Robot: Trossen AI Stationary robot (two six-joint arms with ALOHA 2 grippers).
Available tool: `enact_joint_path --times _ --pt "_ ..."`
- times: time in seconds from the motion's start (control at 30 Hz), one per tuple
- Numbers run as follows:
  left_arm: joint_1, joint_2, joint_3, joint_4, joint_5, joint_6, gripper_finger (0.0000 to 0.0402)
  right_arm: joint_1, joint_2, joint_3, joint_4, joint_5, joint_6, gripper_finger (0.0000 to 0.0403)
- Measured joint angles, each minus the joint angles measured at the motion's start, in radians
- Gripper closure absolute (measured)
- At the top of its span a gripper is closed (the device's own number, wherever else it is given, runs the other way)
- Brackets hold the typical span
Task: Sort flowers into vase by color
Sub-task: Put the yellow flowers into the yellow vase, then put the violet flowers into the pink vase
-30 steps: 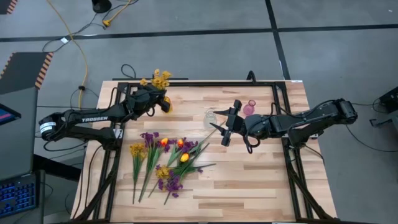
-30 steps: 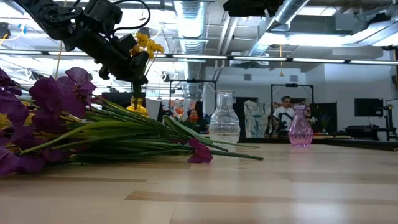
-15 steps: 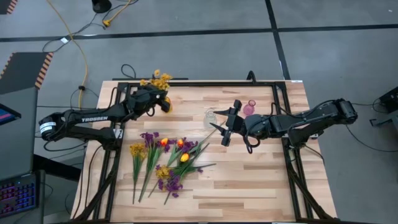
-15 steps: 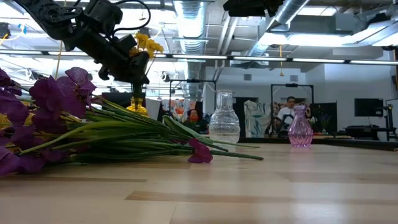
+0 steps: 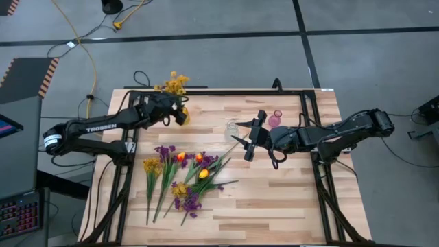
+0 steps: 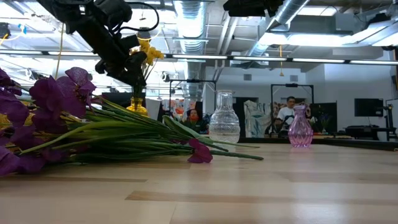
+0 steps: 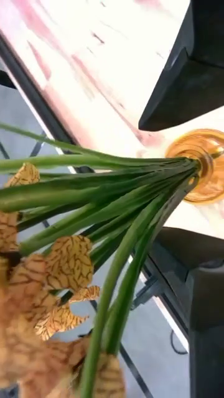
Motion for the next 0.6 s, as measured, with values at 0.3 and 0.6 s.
enact_joint_path --times 0.3,0.6 --pt "0.000 0.000 0.046 -0.119 0.002 0.027 0.0132 0.000 0.000 0.000 0.000 0.000 0.000 0.0154" --pt "0.000 0.000 0.147 -0.362 0.004 0.000 0.0132 0.000 0.000 0.000 0.000 0.000 0.000 0.0154"
